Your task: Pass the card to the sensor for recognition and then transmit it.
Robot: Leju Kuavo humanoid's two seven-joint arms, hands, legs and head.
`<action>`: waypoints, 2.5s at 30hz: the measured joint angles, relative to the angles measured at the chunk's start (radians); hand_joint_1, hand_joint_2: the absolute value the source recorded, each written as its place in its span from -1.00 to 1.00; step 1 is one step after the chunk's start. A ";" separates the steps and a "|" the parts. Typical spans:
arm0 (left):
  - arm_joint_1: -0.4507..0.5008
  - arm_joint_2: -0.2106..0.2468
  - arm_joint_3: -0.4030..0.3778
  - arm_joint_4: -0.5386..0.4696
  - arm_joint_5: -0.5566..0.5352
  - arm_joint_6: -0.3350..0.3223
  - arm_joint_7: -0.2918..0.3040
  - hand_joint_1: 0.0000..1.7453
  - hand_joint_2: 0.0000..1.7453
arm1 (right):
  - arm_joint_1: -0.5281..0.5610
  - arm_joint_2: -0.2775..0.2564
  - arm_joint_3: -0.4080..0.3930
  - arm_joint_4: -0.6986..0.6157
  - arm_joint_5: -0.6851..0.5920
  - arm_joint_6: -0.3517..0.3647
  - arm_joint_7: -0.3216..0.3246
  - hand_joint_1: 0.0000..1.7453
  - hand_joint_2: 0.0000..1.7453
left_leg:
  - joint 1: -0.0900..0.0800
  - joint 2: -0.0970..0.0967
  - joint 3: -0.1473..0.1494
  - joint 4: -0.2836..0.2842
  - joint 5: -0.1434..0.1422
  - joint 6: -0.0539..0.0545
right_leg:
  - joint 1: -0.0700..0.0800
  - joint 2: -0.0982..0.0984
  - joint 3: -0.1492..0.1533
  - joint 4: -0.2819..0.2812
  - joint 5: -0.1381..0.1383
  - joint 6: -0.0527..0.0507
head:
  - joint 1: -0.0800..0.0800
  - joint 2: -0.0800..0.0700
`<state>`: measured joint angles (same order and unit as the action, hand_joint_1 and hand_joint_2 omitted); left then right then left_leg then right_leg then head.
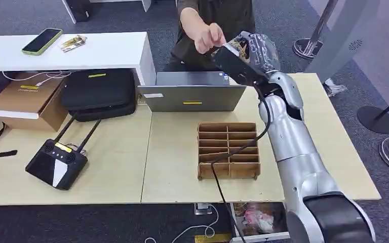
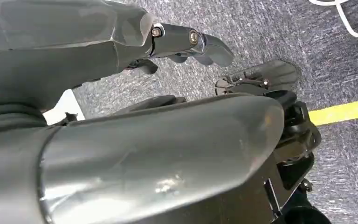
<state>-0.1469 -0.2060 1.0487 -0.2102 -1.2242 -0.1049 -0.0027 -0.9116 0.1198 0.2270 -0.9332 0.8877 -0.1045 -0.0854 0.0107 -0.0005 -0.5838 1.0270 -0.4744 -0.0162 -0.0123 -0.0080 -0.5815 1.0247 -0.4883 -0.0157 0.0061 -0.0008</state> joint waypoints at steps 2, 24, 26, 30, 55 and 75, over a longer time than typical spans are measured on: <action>0.000 0.000 -0.005 0.000 -0.002 -0.001 0.003 -1.00 -1.00 | -0.001 0.004 0.001 0.013 0.003 0.000 0.001 -0.80 1.00 | 0.000 0.000 0.000 0.000 0.000 0.000 | 0.000 0.000 0.000 0.000 0.000 0.000 | 0.000 0.000; 0.000 -0.003 -0.031 0.000 0.005 0.010 0.011 -1.00 -1.00 | 0.017 0.006 -0.006 0.015 0.072 0.002 0.011 -1.00 -1.00 | 0.000 0.001 0.000 0.000 0.000 0.000 | 0.000 0.001 0.000 0.000 0.000 0.000 | 0.000 0.000; 0.000 -0.003 -0.031 0.000 0.011 0.011 0.010 -1.00 -1.00 | 0.025 0.002 -0.006 0.002 0.100 0.003 0.011 -1.00 -1.00 | 0.000 0.001 0.000 0.000 0.000 0.000 | 0.000 0.001 -0.001 0.000 0.000 0.000 | 0.000 0.000; 0.006 -0.002 -0.030 0.000 0.039 0.013 -0.001 -1.00 -1.00 | 0.038 -0.065 0.000 -0.047 0.245 0.087 0.009 -1.00 -1.00 | 0.000 0.000 0.000 0.000 0.000 0.000 | 0.000 0.000 0.000 -0.001 0.000 0.000 | -0.001 0.000; 0.055 0.019 0.010 0.000 0.132 0.019 -0.056 -1.00 -1.00 | -0.190 -0.409 0.118 0.038 0.260 0.383 -0.174 -1.00 -1.00 | -0.001 -0.002 -0.002 0.002 0.000 0.000 | -0.001 -0.001 0.000 -0.001 0.002 0.002 | 0.000 0.000; 0.063 0.023 0.047 0.000 0.140 0.031 -0.066 -1.00 -1.00 | -0.157 -0.494 0.217 0.029 -0.150 0.383 -0.065 -1.00 -1.00 | -0.001 -0.002 -0.001 0.002 0.000 0.000 | -0.001 -0.001 0.000 -0.001 0.002 0.002 | 0.000 0.000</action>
<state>-0.0840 -0.1831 1.0960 -0.2102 -1.0842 -0.0744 -0.0690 -1.0686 -0.3746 0.4440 -0.9045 0.7374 0.2785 -0.1507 0.0101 -0.0021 -0.5849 1.0291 -0.4745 -0.0158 -0.0129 -0.0087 -0.5818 1.0237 -0.4864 -0.0133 0.0057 -0.0008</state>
